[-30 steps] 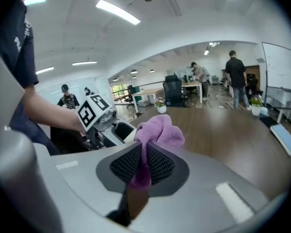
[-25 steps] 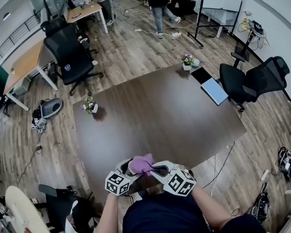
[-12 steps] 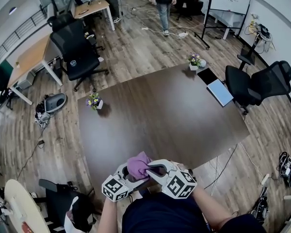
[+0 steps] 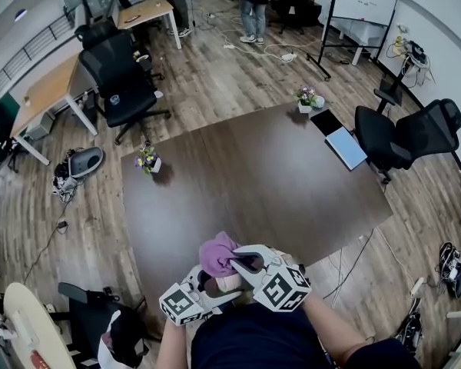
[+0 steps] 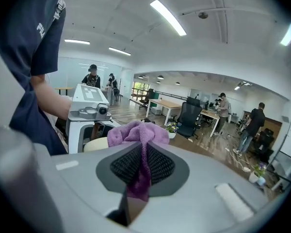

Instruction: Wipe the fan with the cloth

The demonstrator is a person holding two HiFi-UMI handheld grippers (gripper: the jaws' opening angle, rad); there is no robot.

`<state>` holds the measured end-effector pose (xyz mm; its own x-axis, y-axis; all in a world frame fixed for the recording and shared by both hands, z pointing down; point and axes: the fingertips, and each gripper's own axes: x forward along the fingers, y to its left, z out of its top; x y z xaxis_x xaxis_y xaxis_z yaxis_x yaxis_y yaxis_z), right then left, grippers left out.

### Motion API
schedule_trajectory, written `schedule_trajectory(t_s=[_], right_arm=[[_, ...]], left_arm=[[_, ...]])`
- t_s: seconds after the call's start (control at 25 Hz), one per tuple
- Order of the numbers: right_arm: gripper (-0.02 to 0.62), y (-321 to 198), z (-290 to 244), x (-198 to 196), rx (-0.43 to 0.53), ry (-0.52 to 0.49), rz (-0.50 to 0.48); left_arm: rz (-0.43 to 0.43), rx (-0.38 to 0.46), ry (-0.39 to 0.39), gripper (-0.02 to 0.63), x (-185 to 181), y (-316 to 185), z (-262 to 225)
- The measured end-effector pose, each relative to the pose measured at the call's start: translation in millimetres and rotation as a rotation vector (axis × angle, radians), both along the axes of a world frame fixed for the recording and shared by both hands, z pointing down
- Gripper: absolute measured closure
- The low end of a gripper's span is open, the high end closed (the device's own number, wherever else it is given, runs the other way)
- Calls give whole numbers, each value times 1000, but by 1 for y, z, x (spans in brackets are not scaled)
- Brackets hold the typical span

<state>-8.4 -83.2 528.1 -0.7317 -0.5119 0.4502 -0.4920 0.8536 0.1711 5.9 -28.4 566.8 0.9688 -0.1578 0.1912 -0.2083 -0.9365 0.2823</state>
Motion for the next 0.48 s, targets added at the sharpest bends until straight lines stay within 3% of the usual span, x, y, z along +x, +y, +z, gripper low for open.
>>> schedule_trajectory(t_s=[0.2,0.48], right_arm=[[551,-5,-6,7,-37,-87,32],[551,1,-19,-1,-83,-245,61]], left_arm=[[-72,-62,166,230,-7,-10,-25],[-164,-113,335,230,-24,-23,-44]])
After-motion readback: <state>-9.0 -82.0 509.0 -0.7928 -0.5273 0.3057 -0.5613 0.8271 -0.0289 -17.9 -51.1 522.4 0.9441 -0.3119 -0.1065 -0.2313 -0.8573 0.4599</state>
